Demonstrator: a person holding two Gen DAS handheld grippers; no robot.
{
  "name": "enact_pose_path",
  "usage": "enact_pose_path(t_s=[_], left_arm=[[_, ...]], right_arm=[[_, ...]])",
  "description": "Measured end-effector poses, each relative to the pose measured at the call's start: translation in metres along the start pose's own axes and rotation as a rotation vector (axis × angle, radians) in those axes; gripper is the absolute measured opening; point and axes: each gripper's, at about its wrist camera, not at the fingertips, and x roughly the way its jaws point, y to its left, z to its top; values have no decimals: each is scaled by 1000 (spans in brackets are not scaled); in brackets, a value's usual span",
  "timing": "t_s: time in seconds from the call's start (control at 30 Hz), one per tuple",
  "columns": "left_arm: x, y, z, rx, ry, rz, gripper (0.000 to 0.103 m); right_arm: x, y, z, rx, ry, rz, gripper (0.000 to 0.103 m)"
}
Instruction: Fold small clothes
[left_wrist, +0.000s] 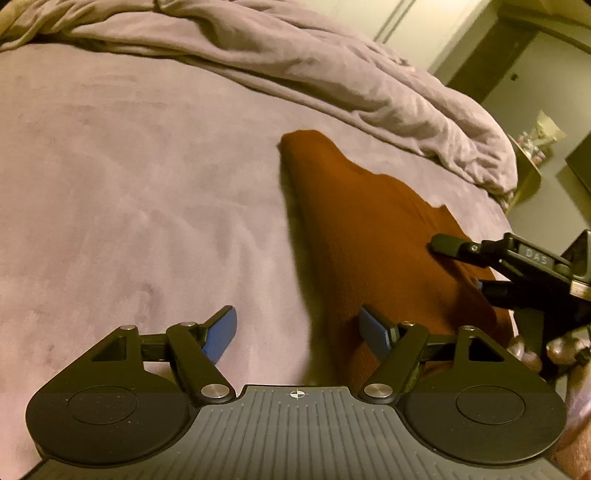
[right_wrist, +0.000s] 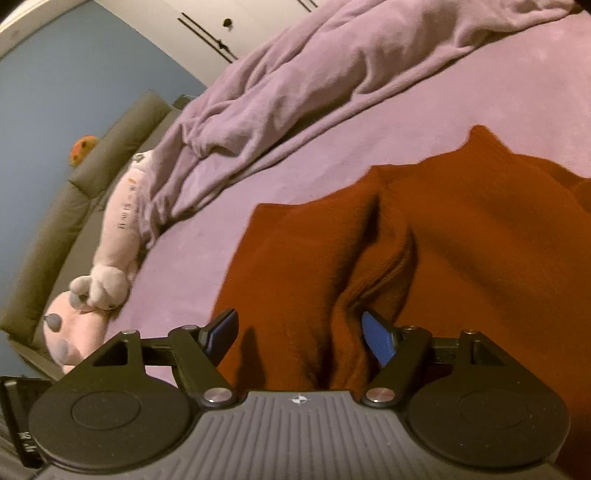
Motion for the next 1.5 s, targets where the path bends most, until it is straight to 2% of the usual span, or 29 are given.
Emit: enact_pose_path(t_s=[0.03, 0.13, 0.2, 0.33, 0.37, 0.43, 0.57, 0.7, 0.77, 0.8, 0.83, 0.93, 1.07, 1.23, 1.27, 1.37, 1.47, 1.5], left_arm=[[-1, -2, -2, 18, 2, 1, 79], [1, -9, -8, 58, -4, 18, 84], [4, -13, -9, 63, -3, 24, 84], [6, -12, -8, 51, -2, 34, 87], [6, -11, -7, 49, -1, 36, 87], [6, -10, -8, 48, -1, 48, 88], [6, -8, -9, 32, -5, 58, 89], [6, -7, -10, 20, -2, 66, 91], [5, -7, -11, 18, 1, 73, 91], [4, -8, -11, 17, 3, 77, 91], [2, -8, -11, 17, 3, 81, 91], [-4, -16, -11, 36, -1, 91, 91], [-9, -33, -16, 94, -21, 90, 91], [3, -57, -23, 121, 15, 61, 91], [6, -61, -25, 133, 22, 57, 91], [15, -76, -32, 166, 52, 60, 91], [19, -88, -41, 197, 69, 64, 92], [22, -92, -43, 208, 69, 75, 92]], right_arm=[[-2, -4, -2, 3, 1, -13, 79], [-5, -17, -7, 52, -11, 29, 79], [-3, -16, -4, 69, -8, 60, 85], [12, 0, 0, 7, 24, 64, 83], [14, 3, 0, -16, 23, 50, 77], [16, 9, 0, -71, 17, 12, 35], [15, 9, -2, -85, 4, 18, 34], [22, 9, 3, -46, 27, 49, 60], [27, 18, 3, -86, 28, 16, 60], [28, 24, 3, -119, 23, -18, 49], [27, 31, 3, -160, -2, -65, 27], [9, 60, 0, -323, -80, -175, 22], [-25, 91, -11, -592, -228, -363, 21], [-44, 73, -31, -747, -296, -627, 22], [-45, 62, -30, -714, -278, -640, 22], [-44, 16, -20, -506, -157, -587, 30], [-81, 2, -31, -367, -242, -516, 46], [-93, 1, -37, -329, -270, -502, 58]])
